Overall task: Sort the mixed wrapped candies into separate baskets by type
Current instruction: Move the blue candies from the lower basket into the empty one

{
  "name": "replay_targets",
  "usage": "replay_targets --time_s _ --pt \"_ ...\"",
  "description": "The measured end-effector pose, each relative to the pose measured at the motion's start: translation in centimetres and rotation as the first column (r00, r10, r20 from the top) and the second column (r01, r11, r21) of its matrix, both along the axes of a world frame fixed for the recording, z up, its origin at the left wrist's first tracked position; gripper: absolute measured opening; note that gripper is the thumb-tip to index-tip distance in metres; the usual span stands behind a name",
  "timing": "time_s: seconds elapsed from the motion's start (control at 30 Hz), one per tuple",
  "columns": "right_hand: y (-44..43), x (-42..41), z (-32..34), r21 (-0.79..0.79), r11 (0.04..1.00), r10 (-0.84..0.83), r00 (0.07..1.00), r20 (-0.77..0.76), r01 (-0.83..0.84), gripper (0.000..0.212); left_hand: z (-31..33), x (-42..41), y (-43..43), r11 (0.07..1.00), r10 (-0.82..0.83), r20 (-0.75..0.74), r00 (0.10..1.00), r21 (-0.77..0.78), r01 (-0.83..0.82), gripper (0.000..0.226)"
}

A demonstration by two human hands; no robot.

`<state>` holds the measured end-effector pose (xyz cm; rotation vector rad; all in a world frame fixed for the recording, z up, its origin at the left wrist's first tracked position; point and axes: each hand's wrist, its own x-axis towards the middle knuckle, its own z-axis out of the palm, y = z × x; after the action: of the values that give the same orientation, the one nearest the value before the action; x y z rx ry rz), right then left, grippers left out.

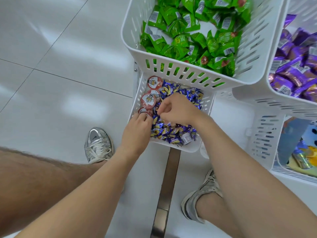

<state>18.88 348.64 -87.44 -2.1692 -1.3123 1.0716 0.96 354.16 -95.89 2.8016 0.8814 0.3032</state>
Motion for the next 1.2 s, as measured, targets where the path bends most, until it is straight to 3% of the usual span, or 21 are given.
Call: replay_targets --time_s 0.07,0.13,0.2,0.33,0.4,0.57,0.77,0.9,1.0,1.1,1.2 --pt "-1.3 1.8 1.3 -0.259 0.954 0.142 0.989 -0.051 -0.15 0.015 0.1 0.5 -0.7 0.988 0.052 -0.019 0.998 -0.142 -0.054 0.006" --pt "-2.6 2.9 1.3 -0.441 0.87 0.307 0.942 0.136 -0.22 0.017 -0.2 1.1 -1.8 0.976 0.023 0.013 1.0 -0.215 -0.019 0.014" --pt "-3.9 3.0 0.2 -0.501 0.848 0.373 0.867 0.33 -0.174 0.015 -0.1 1.8 -3.1 0.952 -0.025 0.113 0.993 -0.3 0.058 0.026" --pt "-7.1 2.4 -2.4 -0.397 0.889 0.433 0.708 0.559 -0.23 0.027 0.4 3.5 -4.8 0.948 -0.048 0.18 0.982 -0.303 0.102 0.048" --pt "-8.4 2.3 -3.6 -0.335 0.907 0.418 0.645 0.64 -0.255 0.019 0.5 4.3 -5.0 0.953 -0.015 0.097 0.995 -0.301 0.044 0.058" --pt "-9.4 2.0 -5.9 -0.209 0.94 0.336 0.613 0.715 -0.271 0.027 0.3 5.7 -4.3 0.952 0.026 -0.112 0.993 -0.299 -0.059 0.066" --pt "-10.4 4.1 -5.0 0.026 0.952 0.201 0.684 0.701 -0.306 0.036 -0.5 4.5 -3.5 0.956 0.088 0.01 0.996 -0.281 -0.082 0.053" --pt "-10.3 4.2 -3.7 0.246 0.952 -0.023 0.761 0.648 -0.18 0.033 -0.4 4.4 -3.8 0.944 0.129 0.019 0.991 -0.31 -0.117 0.063" --pt "-10.0 3.9 -3.3 0.293 0.949 -0.094 0.78 0.619 -0.117 0.031 -0.4 4.2 -4.3 0.962 0.143 -0.014 0.99 -0.233 -0.143 0.068" --pt "-10.0 3.8 -2.9 0.335 0.942 -0.167 0.812 0.56 -0.037 0.033 -0.7 4.1 -4.7 0.934 0.117 -0.019 0.993 -0.337 -0.117 0.058" --pt "-10.0 3.8 -2.6 0.36 0.932 -0.242 0.817 0.523 0.045 0.038 -0.6 3.9 -4.5 0.898 0.023 0.086 0.996 -0.44 0.017 0.042"
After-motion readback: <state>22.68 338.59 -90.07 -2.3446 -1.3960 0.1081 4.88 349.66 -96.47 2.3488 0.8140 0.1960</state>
